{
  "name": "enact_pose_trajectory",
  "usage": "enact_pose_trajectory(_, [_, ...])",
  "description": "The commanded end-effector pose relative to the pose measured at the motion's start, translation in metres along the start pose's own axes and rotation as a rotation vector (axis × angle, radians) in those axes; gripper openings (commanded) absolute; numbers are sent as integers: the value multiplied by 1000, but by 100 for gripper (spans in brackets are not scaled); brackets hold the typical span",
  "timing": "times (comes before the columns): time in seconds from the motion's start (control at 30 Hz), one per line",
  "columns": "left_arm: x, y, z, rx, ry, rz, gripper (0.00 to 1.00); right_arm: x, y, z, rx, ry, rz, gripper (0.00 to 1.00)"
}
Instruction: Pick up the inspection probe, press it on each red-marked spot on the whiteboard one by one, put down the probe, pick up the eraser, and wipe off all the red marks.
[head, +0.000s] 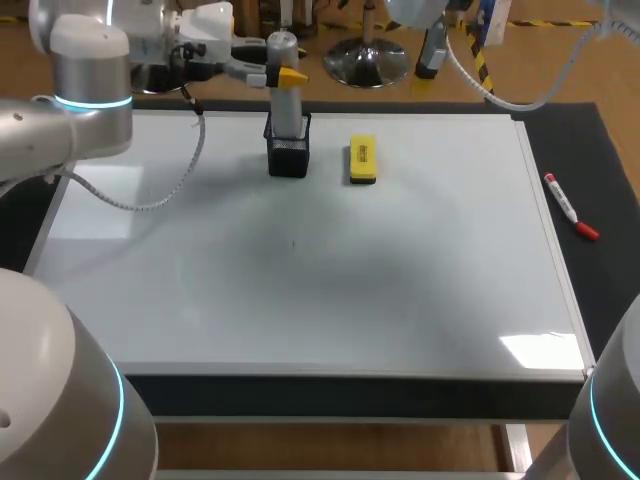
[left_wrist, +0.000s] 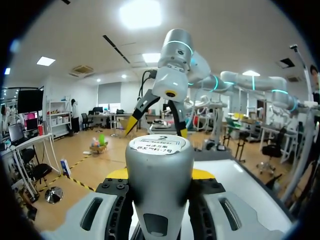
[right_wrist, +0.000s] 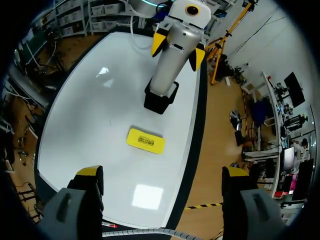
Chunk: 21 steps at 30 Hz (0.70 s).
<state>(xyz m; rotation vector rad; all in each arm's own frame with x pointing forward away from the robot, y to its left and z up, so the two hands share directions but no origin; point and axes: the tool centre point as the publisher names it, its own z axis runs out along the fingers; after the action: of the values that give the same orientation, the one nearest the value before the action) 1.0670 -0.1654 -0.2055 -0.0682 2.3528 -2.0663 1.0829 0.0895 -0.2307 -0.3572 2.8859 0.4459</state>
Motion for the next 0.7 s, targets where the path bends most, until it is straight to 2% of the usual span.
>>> enact_pose_trajectory(0.03, [-4, 7, 2, 8, 8, -2, 0, 0, 0, -1, 4, 2, -1, 100])
enact_pose_trajectory(0.7, [-8, 50, 6, 6, 44, -12, 0, 0, 0, -1, 4, 2, -1, 100])
